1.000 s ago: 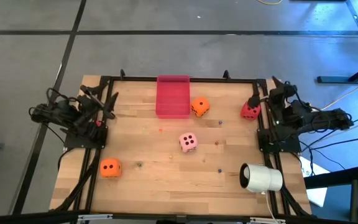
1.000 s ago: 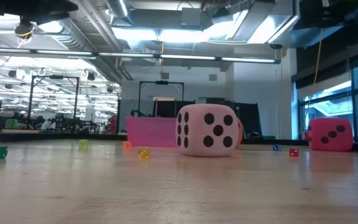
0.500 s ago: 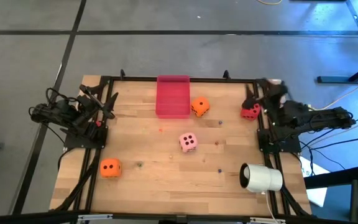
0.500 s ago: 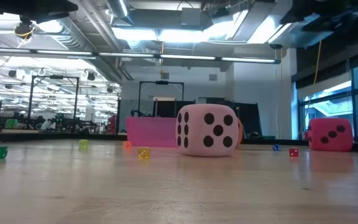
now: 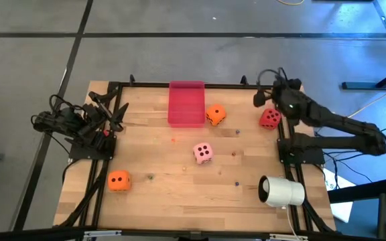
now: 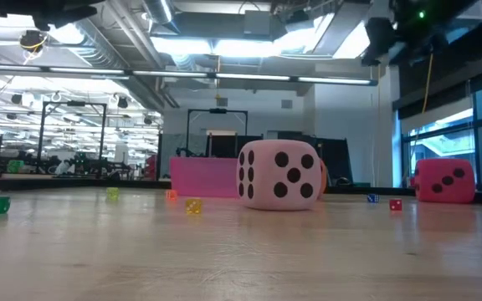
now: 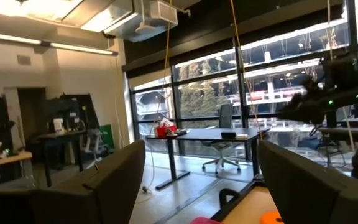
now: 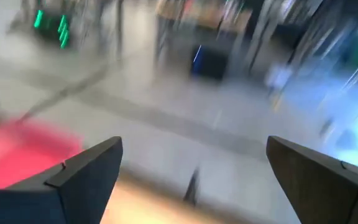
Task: Pick & Place Dice
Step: Put the large red dice into the bin
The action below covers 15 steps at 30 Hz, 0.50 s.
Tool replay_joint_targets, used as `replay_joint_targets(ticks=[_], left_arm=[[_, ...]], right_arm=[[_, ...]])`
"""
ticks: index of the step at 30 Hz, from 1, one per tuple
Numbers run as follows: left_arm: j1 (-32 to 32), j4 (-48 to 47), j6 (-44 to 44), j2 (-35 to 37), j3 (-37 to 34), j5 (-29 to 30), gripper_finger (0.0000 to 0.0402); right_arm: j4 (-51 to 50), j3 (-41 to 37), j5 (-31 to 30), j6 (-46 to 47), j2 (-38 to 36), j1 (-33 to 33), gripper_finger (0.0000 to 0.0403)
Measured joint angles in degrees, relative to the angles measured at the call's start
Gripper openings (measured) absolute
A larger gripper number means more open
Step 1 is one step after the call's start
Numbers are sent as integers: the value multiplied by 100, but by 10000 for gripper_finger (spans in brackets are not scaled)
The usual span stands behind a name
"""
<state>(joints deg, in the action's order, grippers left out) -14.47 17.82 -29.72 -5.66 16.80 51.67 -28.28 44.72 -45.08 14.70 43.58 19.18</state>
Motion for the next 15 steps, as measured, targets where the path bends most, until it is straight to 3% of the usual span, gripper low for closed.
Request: replay_joint_targets(ticks=[3,6,12,15], left_arm=[[-1,-4,55,-1,0,-2,306],[-1,21,55,1,-2,-6,306],[-1,26,58,1,-2,-8,306],[1,5,115,1,-2,-8,306]], right_arm=[[-1584,119,1341,681,356,477,400],[-2153,134,2251,717,774,702,400],[-2569,259,2577,-649,1807,1058,400],[-3179,606,3056,-1144,2371,1278,400]])
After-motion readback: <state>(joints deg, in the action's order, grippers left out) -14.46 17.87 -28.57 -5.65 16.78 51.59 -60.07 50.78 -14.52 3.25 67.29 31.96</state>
